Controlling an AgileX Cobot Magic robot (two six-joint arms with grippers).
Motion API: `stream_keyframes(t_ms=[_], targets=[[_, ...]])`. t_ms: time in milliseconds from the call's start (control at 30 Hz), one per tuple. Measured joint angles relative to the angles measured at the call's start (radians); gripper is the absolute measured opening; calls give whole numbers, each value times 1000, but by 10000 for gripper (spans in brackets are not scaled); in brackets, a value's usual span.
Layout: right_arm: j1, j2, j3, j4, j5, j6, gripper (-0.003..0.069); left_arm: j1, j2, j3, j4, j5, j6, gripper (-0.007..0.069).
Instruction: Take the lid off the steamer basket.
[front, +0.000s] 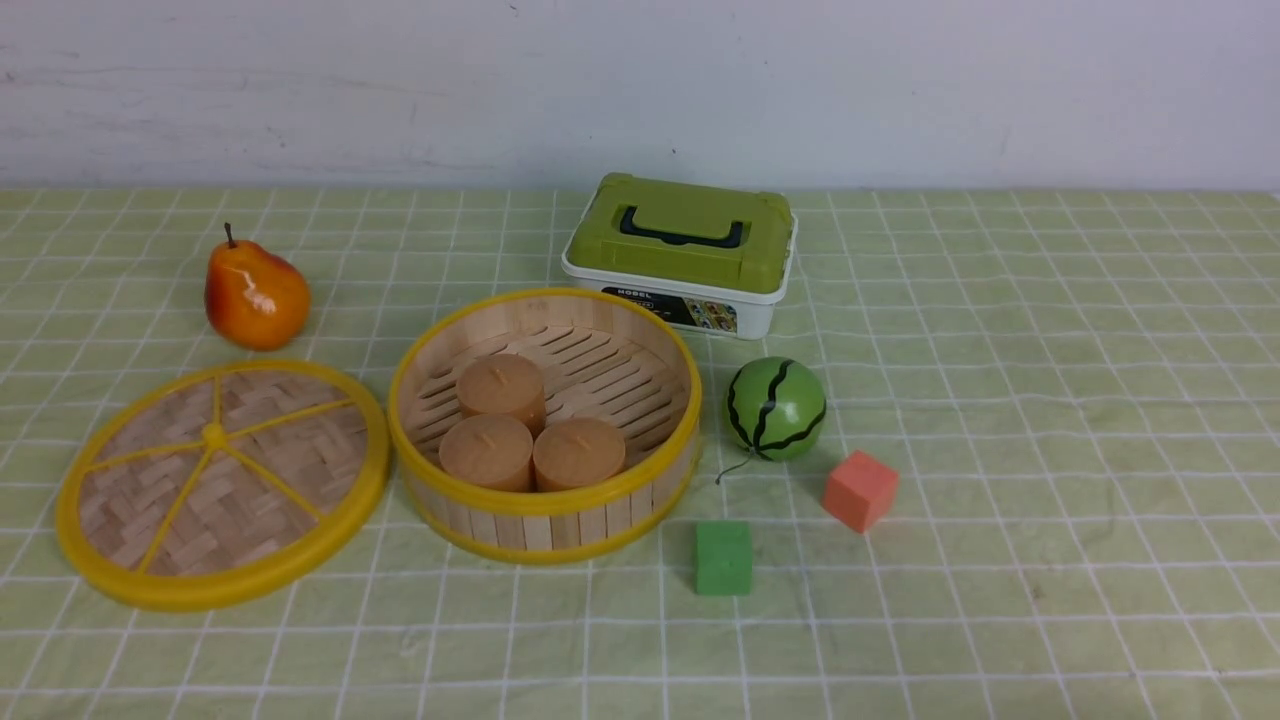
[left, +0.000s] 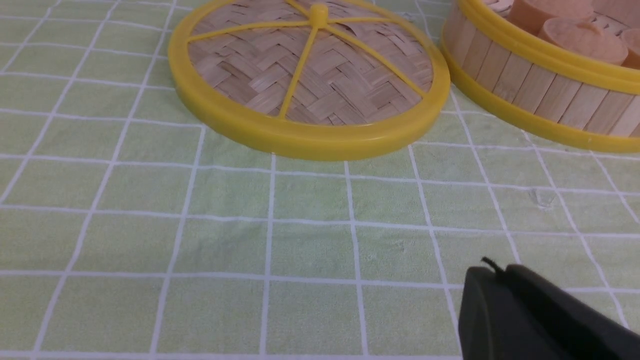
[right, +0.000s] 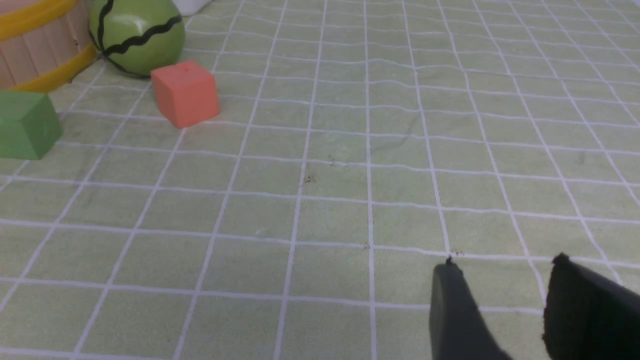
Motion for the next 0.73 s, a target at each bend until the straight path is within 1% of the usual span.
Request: stream_keyframes(t_ms=[733], targets=[[0,0,0,0,0,0,241,0,0,0,0,1,0,36]])
